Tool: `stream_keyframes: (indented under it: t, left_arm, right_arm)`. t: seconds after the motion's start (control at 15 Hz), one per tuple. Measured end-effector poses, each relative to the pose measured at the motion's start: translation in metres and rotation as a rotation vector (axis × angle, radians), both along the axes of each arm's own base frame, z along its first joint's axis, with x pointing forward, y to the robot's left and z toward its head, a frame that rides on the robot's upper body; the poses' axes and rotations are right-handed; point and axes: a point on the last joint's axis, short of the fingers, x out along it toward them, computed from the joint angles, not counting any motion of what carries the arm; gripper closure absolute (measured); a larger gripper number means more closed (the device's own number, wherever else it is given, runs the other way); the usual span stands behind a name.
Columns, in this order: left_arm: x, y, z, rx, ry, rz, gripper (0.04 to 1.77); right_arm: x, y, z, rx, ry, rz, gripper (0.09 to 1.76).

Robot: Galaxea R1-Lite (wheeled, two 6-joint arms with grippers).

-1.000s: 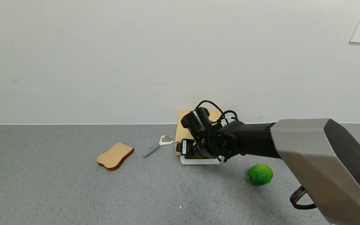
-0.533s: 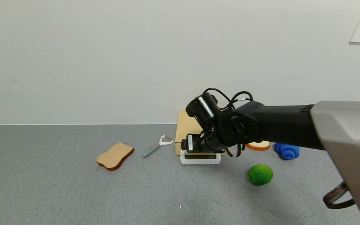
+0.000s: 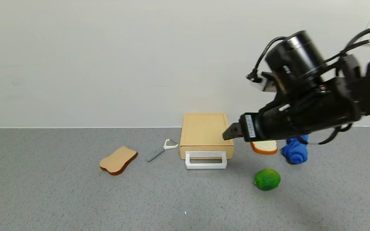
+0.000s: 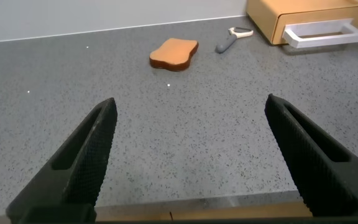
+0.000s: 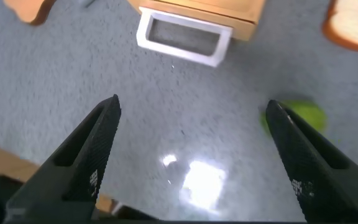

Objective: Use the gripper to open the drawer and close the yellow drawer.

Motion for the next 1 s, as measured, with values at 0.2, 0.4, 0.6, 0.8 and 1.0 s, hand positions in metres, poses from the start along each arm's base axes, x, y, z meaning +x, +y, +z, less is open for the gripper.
stream_keyframes:
  t: [0.2,0.4,0.6,0.8,1.0]
  left_arm:
    - [0.0,0.0,0.0,0.0,0.0,0.0,0.09]
    - [0.0,0.0,0.0,0.0,0.0,0.0,0.09]
    - [0.0,0.0,0.0,0.0,0.0,0.0,0.09]
    - [0.0,0.0,0.0,0.0,0.0,0.0,0.09]
    - [0.0,0.0,0.0,0.0,0.0,0.0,0.09]
  right_arm:
    - [-0.04,-0.053,0.016,-0.003,-0.037,0.011,0.14]
    - [-0.078,-0.097,0.013,-0.024,-0.062,0.041,0.14]
    - [-0.113,-0.127,0.01,-0.014,-0.145,0.054,0.14]
    - [-0.144,-0.146,0.011,0.013,-0.245,0.009,0.14]
    - [-0.184,-0.164,0.01,0.039,-0.343,-0.028,0.14]
